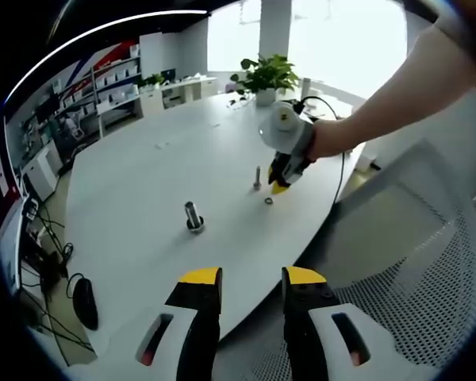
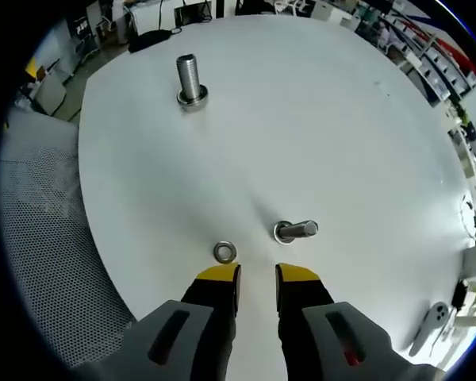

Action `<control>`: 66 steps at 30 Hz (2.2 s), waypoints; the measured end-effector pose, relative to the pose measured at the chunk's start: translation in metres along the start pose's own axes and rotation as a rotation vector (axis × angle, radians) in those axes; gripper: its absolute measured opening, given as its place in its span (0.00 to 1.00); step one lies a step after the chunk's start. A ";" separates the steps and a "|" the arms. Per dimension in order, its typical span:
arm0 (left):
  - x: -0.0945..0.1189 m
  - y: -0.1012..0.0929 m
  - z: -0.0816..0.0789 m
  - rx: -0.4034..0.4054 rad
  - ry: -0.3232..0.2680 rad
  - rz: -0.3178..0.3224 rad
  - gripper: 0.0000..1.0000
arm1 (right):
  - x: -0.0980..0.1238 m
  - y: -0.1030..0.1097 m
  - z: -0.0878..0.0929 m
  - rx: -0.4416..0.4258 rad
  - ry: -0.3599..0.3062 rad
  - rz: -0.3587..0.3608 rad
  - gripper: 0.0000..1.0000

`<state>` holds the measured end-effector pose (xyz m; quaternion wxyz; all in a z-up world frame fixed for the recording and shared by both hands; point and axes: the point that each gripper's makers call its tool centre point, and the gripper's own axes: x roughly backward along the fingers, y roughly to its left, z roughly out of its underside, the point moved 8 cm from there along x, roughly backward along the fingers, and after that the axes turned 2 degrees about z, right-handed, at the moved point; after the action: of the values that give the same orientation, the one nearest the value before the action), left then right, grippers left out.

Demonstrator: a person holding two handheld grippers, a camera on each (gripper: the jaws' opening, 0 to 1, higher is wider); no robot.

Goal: Place the washer onto the threaded stud by aligning its center hole with the stud, sliding it down to the base, and recovering from edge contact or off-axis alignment until the washer reaches the visible bottom stop.

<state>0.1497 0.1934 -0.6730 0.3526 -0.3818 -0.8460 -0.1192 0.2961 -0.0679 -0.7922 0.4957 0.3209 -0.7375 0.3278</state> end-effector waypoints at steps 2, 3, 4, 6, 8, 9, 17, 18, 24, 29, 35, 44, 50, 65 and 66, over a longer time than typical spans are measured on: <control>0.001 0.001 -0.001 0.006 -0.006 -0.002 0.28 | 0.000 0.003 0.002 0.000 -0.008 -0.002 0.22; 0.001 0.002 -0.001 0.011 -0.010 -0.004 0.28 | 0.000 0.004 0.002 0.003 -0.008 -0.003 0.22; 0.001 0.002 -0.001 0.014 -0.012 -0.005 0.28 | 0.000 0.006 0.003 0.006 -0.008 -0.004 0.22; 0.001 0.002 -0.001 0.013 -0.013 -0.006 0.28 | 0.000 0.008 0.006 0.006 -0.008 -0.012 0.22; 0.001 0.001 -0.001 0.006 -0.008 -0.006 0.28 | 0.001 0.012 0.009 0.001 -0.007 -0.025 0.22; 0.001 0.001 -0.001 0.004 -0.010 -0.007 0.28 | 0.002 0.014 0.010 0.000 -0.013 -0.032 0.22; 0.001 0.002 0.000 0.014 -0.004 -0.018 0.28 | 0.005 0.029 0.012 0.045 -0.061 -0.069 0.23; 0.001 0.002 0.000 0.010 -0.003 -0.021 0.28 | 0.003 0.030 0.012 0.059 -0.060 -0.066 0.23; 0.000 0.002 0.001 0.006 0.006 -0.019 0.28 | -0.003 0.031 0.010 -0.022 -0.089 -0.088 0.23; 0.000 0.002 0.001 0.004 0.010 -0.026 0.28 | -0.004 0.026 0.009 -0.060 -0.092 -0.093 0.26; 0.000 0.002 0.001 0.006 0.012 -0.030 0.28 | -0.010 0.022 0.000 -0.088 -0.111 -0.109 0.24; 0.000 0.003 0.000 0.010 0.008 -0.024 0.28 | -0.010 0.017 -0.008 0.029 -0.025 -0.150 0.20; 0.000 0.003 0.001 0.012 0.010 -0.024 0.28 | -0.013 0.010 -0.017 0.090 0.072 -0.185 0.15; 0.000 0.003 0.001 0.010 0.016 -0.021 0.27 | -0.016 0.023 -0.032 0.182 0.283 -0.099 0.15; 0.000 0.003 0.001 0.011 0.016 -0.022 0.27 | -0.015 0.022 -0.030 0.186 0.266 -0.104 0.15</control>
<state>0.1510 0.1957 -0.6744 0.3601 -0.3696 -0.8479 -0.1214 0.2987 -0.0289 -0.8013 0.5735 0.3571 -0.6141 0.4081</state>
